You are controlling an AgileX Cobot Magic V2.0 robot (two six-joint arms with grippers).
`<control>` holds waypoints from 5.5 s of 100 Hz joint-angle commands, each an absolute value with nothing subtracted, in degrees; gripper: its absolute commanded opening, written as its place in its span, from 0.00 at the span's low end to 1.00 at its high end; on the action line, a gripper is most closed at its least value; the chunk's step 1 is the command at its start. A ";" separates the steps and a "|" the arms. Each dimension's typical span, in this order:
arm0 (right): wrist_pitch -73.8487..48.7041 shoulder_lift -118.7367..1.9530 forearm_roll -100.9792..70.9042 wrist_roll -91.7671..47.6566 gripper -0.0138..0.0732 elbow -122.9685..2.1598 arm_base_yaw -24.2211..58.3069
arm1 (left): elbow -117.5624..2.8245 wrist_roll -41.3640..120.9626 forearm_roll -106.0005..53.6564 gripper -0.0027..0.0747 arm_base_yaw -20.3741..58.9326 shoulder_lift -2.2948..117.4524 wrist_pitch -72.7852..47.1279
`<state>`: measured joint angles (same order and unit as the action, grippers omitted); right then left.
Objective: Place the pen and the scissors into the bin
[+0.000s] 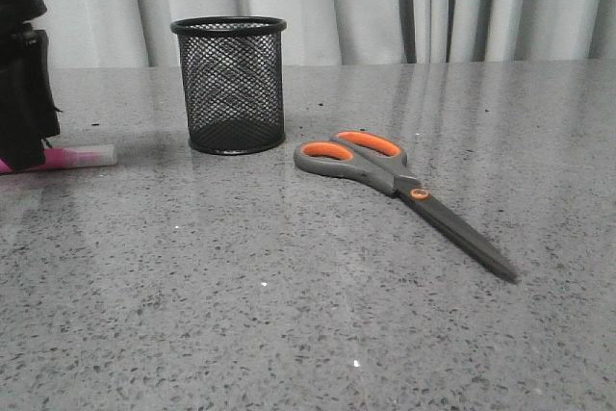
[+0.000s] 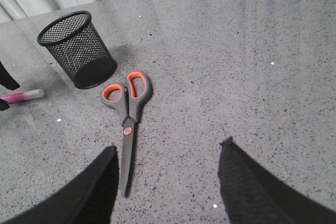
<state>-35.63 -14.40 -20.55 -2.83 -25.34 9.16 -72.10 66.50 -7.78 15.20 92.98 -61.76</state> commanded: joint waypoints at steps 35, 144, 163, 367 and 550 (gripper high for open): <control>-32.00 -15.41 -21.67 -3.43 0.60 -27.47 9.20 | -74.05 66.96 -9.95 0.45 14.55 94.20 -58.68; -33.75 -15.41 -25.86 -3.43 0.60 -27.47 9.20 | -66.67 84.15 -74.42 0.01 9.75 72.12 -35.54; -33.75 -15.41 -25.86 -3.43 0.60 -27.47 9.20 | -61.52 108.82 -103.75 0.01 15.17 72.67 -39.60; -44.69 -67.57 -24.31 -32.99 0.60 -75.38 19.90 | -67.19 84.47 -78.05 0.14 19.42 41.77 -42.93; -61.73 -105.31 -7.88 -2.52 0.60 -84.83 30.20 | -59.58 70.26 -70.04 0.14 20.77 40.85 -55.40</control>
